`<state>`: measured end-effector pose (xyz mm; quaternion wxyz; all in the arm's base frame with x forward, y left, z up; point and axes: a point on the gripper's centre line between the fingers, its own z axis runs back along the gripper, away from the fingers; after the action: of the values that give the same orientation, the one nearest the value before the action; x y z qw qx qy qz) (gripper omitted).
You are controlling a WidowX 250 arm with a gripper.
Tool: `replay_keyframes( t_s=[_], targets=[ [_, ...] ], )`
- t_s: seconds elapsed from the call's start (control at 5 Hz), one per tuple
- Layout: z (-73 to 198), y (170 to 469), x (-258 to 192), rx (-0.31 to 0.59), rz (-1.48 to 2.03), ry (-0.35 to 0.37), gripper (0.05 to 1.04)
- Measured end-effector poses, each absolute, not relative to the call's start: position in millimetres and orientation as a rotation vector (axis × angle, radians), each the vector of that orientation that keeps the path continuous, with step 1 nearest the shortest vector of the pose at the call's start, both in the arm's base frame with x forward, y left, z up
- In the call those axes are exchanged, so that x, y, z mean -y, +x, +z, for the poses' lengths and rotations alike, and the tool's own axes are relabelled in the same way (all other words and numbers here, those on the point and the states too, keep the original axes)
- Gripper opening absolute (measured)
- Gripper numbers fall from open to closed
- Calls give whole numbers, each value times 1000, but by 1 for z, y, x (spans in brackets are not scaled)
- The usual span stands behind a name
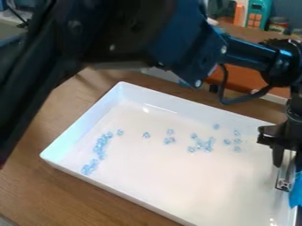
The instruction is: Sweep into pile
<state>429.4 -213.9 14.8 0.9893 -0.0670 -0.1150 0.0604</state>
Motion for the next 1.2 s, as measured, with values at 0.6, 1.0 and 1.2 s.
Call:
replay_keyframes(
  t_s=[0.6, 1.0, 1.2],
  targets=[
    [-1, 435, 212, 230, 140, -107, 380],
    [-10, 434, 197, 231, 157, -95, 380],
    [-8, 426, 176, 213, 175, -91, 380]
  ],
)
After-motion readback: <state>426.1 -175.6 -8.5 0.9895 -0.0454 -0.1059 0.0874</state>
